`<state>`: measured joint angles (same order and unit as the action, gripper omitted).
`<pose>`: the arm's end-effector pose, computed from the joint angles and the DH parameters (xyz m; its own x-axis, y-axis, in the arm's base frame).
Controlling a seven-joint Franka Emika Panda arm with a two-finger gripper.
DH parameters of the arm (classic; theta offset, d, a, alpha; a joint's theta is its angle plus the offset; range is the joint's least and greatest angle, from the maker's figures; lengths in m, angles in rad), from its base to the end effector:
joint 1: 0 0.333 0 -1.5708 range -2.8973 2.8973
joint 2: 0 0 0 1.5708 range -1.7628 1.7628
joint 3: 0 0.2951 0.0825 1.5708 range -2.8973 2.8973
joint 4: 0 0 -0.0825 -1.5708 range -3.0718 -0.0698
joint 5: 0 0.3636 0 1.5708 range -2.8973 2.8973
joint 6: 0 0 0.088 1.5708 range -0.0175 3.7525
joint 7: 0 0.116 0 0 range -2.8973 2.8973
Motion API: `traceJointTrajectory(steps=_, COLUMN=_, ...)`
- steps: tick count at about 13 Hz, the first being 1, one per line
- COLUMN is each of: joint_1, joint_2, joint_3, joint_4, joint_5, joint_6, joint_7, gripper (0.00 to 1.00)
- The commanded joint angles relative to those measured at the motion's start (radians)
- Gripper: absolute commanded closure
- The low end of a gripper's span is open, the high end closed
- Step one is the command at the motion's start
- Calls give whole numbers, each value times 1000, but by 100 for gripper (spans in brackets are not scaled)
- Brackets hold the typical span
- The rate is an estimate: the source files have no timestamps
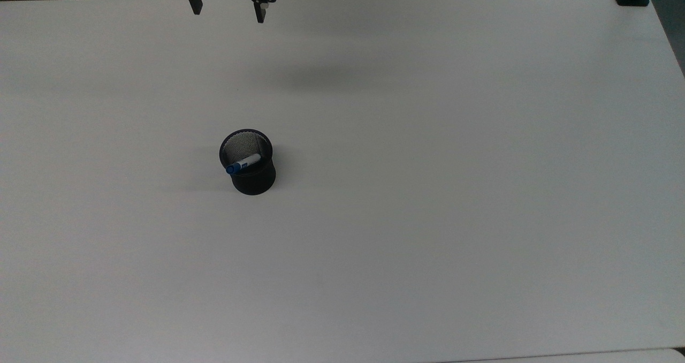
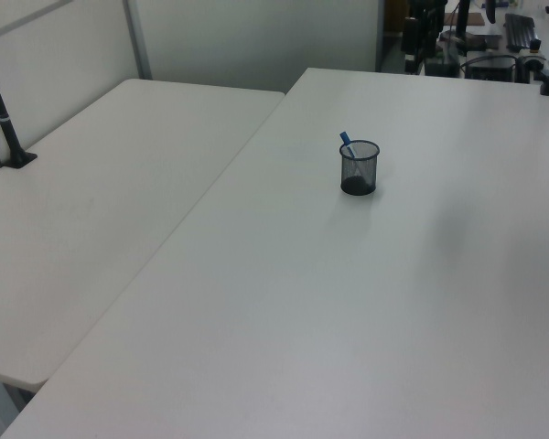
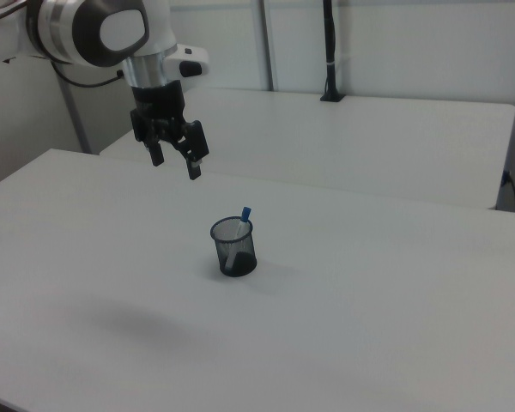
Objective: Remove the marker
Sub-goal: 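Move the open gripper over the black mesh cup toward the blue marker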
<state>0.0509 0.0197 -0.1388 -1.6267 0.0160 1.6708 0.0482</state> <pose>0.5459 -0.0457 0.5675 0.9903 -0.1371 0.0239 -0.1368 -0.9905 -0.0144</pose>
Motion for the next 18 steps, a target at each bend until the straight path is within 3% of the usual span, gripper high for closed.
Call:
traceJointTrajectory(steps=1, joint_1=-25, joint_2=3, joint_3=-2, joint_4=27, joint_5=16, joint_6=-45, joint_7=-87, gripper=0)
traceJointTrajectory(steps=9, joint_1=-16, joint_2=26, joint_3=2, joint_4=48, joint_5=15, joint_6=-31, joint_7=-18, gripper=0)
traceJointTrajectory(steps=14, joint_1=-25, joint_2=120, joint_3=-1, joint_4=128, joint_5=12, joint_6=-20, joint_7=-34, gripper=0)
traceJointTrajectory(steps=18, joint_1=-22, joint_2=202, joint_3=1, joint_4=140, joint_5=19, joint_6=219, joint_7=-16, gripper=0)
